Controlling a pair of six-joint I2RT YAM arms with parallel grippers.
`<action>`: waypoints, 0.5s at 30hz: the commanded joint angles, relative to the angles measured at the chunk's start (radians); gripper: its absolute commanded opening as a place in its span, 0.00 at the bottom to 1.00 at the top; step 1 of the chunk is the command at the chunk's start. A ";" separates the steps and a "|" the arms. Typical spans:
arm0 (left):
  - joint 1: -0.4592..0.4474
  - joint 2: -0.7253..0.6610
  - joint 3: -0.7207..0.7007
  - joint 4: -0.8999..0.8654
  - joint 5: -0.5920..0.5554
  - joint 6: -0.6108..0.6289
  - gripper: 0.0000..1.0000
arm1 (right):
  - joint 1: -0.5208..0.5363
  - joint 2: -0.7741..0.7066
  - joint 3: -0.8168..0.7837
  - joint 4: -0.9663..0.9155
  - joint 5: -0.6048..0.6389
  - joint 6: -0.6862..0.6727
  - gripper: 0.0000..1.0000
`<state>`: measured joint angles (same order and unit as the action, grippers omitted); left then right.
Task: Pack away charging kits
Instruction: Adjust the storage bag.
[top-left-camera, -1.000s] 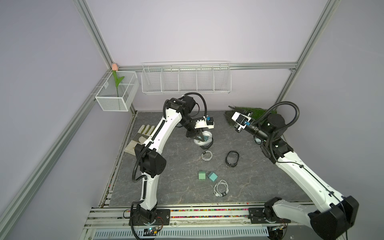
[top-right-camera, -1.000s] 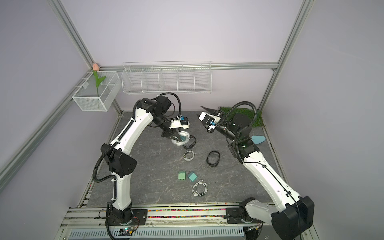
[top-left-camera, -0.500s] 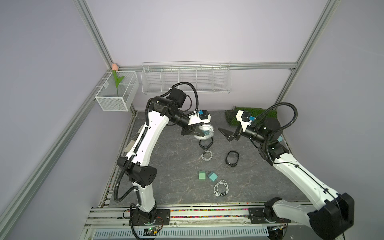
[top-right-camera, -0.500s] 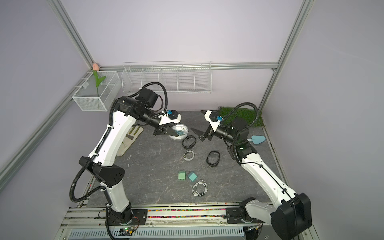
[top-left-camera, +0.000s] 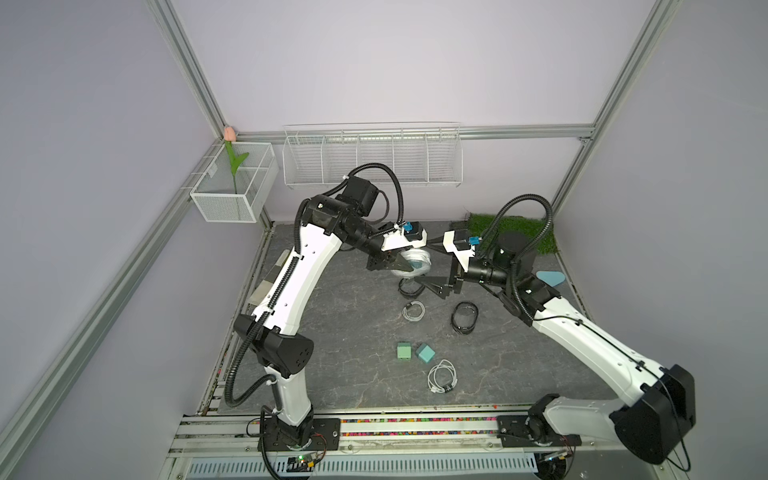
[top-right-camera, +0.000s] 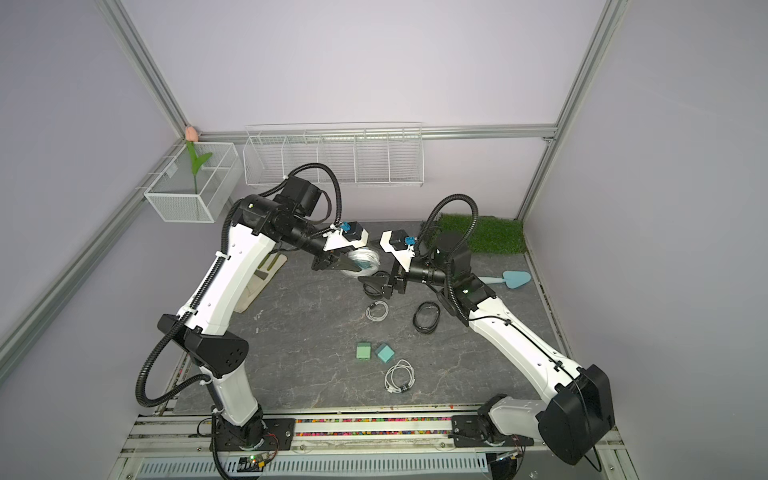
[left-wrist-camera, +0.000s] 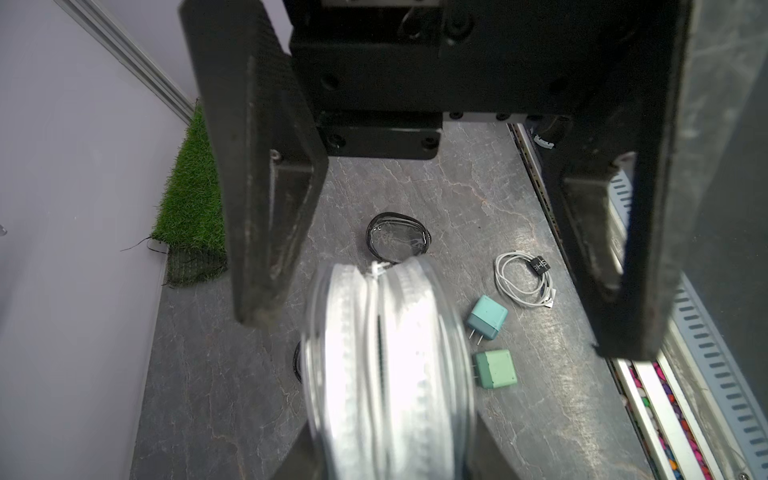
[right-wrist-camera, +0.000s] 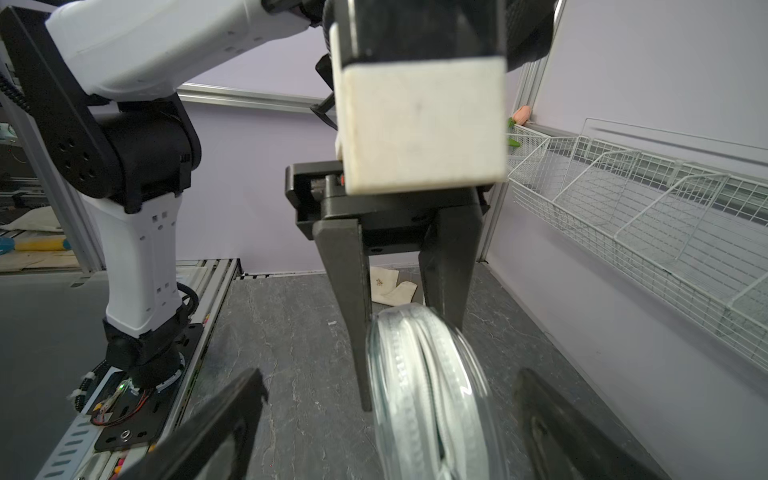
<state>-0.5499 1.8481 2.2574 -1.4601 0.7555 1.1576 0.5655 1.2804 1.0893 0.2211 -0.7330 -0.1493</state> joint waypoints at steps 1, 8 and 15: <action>0.002 -0.009 0.010 -0.039 0.029 0.046 0.00 | 0.000 0.020 0.034 -0.046 -0.005 -0.032 0.91; 0.002 -0.090 -0.094 0.033 0.036 0.090 0.00 | 0.001 0.071 0.083 -0.078 -0.034 -0.029 0.64; 0.002 -0.098 -0.107 0.053 0.037 0.086 0.10 | 0.001 0.059 0.058 -0.010 -0.018 0.014 0.17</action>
<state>-0.5434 1.7779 2.1597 -1.4166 0.7574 1.2144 0.5713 1.3502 1.1549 0.1539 -0.7788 -0.1810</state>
